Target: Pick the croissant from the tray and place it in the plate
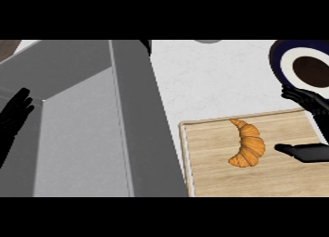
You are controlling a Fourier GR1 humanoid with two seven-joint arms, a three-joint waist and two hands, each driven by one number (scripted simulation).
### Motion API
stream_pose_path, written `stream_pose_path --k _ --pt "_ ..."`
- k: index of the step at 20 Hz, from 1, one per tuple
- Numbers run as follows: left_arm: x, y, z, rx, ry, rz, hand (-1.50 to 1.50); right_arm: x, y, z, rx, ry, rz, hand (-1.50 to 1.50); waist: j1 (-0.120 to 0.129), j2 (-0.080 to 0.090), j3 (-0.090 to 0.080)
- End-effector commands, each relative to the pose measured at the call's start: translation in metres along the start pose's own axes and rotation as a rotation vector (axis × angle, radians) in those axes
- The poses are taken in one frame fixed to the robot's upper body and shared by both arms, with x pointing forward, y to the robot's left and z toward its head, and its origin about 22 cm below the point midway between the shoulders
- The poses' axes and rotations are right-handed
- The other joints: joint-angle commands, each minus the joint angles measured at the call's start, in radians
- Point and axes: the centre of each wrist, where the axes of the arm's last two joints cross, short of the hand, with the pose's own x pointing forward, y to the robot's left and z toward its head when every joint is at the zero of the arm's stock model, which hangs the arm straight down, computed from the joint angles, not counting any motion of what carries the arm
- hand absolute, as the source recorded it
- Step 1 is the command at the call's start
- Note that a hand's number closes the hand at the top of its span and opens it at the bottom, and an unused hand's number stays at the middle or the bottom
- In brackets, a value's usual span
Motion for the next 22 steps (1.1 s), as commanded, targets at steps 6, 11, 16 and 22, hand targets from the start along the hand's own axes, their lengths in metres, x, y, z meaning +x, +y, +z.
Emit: stream_pose_path --k 6,11,16,22 --pt "-0.016 -0.036 -0.016 -0.011 0.033 0.138 0.0 -0.008 -0.008 0.016 0.172 0.061 0.251 -1.5 0.001 0.01 -0.047" --pt "-0.013 -0.045 -0.017 -0.032 0.03 0.158 0.0 0.0 -0.021 0.005 0.204 0.085 0.289 -1.5 0.011 0.008 -0.047" --pt "-0.02 -0.048 -0.017 -0.029 0.025 0.155 0.0 -0.006 -0.005 0.016 0.339 0.211 0.369 -1.5 0.006 0.009 -0.048" --pt "-0.02 -0.052 -0.019 -0.027 0.029 0.154 0.0 0.007 0.004 -0.005 0.396 0.264 0.541 -1.5 0.015 0.008 -0.048"
